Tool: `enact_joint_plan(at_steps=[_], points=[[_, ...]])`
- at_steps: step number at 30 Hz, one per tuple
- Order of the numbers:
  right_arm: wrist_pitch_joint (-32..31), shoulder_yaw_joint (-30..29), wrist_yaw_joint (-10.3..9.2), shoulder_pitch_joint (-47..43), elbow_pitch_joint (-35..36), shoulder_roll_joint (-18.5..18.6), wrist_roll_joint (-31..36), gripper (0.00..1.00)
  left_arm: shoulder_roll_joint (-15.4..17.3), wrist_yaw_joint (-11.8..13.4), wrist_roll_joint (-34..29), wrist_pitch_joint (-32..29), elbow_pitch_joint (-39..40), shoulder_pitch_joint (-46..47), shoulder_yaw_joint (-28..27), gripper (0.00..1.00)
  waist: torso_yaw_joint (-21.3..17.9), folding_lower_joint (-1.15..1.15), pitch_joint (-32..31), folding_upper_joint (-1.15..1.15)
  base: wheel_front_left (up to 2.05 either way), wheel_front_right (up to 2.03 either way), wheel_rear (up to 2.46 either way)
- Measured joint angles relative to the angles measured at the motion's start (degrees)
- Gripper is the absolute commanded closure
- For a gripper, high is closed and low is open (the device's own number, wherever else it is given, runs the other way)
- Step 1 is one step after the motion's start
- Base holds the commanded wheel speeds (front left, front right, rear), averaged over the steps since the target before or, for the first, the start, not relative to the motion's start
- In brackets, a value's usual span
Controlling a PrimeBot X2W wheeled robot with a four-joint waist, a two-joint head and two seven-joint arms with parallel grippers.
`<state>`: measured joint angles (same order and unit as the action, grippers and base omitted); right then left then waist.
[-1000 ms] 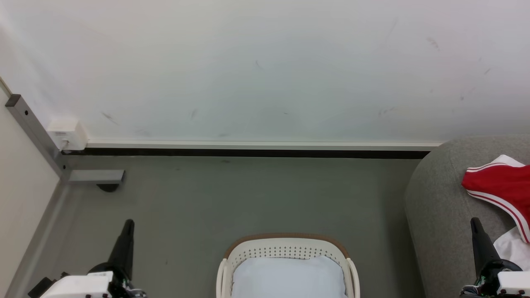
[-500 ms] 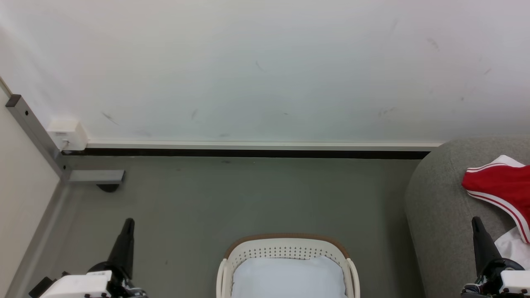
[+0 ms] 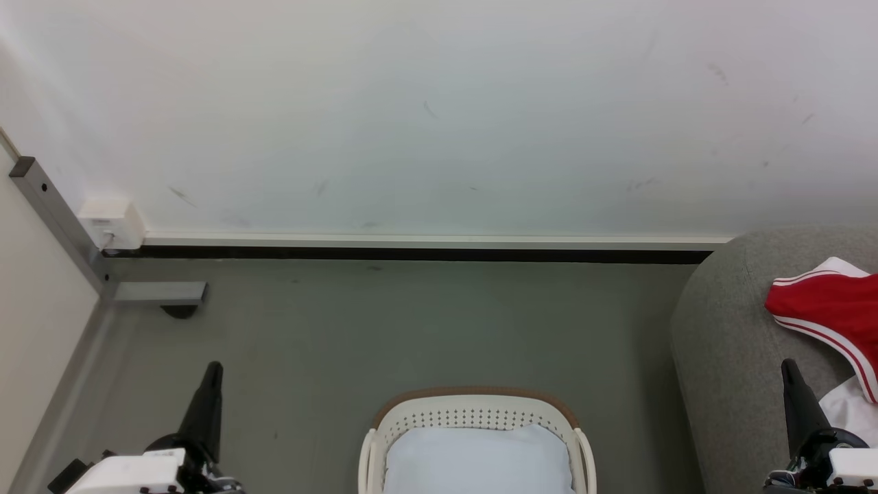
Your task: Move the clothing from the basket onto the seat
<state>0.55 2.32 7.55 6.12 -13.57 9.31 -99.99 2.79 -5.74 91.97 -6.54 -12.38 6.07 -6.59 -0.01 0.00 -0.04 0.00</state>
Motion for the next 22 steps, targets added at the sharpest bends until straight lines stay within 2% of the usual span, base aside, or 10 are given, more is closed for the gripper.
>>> enact_joint_plan(at_steps=[22], points=[[0.1, 0.3, 0.0, 0.0, 0.0, 0.2, -0.3, 1.0, 0.0, 0.0, 0.0, 0.0, 0.0, 0.0, 0.0, 1.0, 0.0, 0.0, 0.0, 0.0, 0.0, 0.0, 0.0]])
